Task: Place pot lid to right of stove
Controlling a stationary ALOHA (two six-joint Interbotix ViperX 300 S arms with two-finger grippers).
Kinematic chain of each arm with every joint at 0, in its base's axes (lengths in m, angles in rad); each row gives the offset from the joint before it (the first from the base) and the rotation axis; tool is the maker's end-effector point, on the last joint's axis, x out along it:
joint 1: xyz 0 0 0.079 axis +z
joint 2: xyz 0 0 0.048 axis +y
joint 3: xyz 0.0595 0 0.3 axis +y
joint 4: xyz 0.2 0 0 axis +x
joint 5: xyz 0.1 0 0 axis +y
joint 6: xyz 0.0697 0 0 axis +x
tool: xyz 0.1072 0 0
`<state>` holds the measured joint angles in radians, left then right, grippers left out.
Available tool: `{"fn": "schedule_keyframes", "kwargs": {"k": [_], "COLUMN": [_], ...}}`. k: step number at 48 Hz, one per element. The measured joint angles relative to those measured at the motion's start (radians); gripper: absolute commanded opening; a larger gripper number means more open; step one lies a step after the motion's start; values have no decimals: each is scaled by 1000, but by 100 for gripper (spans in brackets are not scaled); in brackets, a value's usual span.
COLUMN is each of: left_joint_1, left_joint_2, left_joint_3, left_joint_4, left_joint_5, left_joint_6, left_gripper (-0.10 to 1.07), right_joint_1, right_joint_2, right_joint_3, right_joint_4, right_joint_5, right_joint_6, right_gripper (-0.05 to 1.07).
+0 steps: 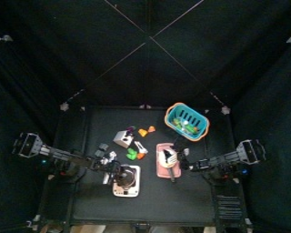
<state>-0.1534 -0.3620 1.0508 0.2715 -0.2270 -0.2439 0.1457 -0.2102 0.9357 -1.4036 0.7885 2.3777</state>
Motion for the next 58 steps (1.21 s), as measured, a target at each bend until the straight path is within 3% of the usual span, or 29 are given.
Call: {"fn": "schedule_keyframes", "kwargs": {"k": [10,22,30,41,58], "left_joint_1": [-2,41,37,-6,-87], "left_joint_2": [0,35,132,336,518], "left_joint_3": [-12,-132,-210,-345,-454], "left_joint_4": [3,12,52,164,160], "left_joint_5": [-5,-6,-17,-112,-133], "left_joint_6": [6,9,11,11,8], "left_gripper": [68,68,68,68,68], "right_joint_1": [0,0,0,-2,0], "right_joint_2": [0,-14,-18,-18,-20], "right_joint_3": [5,28,49,51,54], "right_joint_4": [0,0,31,54,55], "right_joint_5": [0,5,5,8,9], "right_joint_6": [0,0,0,0,0], "right_gripper": [89,89,89,89,89]}}
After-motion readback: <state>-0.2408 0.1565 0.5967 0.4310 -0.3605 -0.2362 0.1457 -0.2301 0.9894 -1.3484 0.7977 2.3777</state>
